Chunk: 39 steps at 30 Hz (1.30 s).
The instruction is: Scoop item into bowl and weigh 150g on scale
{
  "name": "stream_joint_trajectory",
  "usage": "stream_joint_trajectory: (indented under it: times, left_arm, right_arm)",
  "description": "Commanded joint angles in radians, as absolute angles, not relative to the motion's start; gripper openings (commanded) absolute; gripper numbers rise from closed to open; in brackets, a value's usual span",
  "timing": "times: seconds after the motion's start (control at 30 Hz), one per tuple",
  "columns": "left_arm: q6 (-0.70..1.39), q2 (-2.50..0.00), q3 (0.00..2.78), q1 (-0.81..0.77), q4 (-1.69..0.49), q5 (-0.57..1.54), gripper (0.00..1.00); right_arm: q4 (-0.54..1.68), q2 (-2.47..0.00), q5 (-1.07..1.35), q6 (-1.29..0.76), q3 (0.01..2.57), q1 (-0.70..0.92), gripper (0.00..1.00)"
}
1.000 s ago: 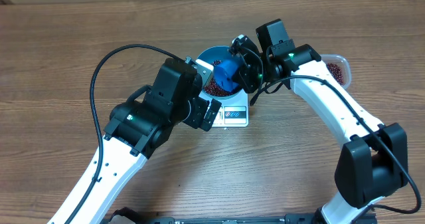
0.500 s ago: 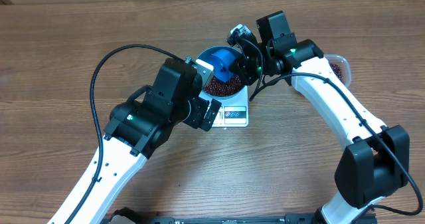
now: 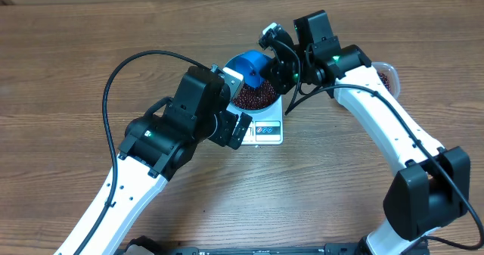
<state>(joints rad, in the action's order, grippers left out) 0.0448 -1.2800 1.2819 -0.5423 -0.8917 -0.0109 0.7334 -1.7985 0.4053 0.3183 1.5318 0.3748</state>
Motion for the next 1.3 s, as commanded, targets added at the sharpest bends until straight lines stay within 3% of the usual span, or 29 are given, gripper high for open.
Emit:
stream_joint_trajectory:
  times: [0.0,1.27]
  left_arm:
    - [0.033,-1.270,1.298,-0.537,-0.889,-0.003,0.99]
    - [0.033,-1.270,1.298,-0.537,-0.889,-0.003,1.00]
  right_arm:
    - [0.726,-1.750,0.419,0.322,1.567,0.380,0.04]
    - [0.701,-1.840,0.328,0.322,1.562,0.380,0.04]
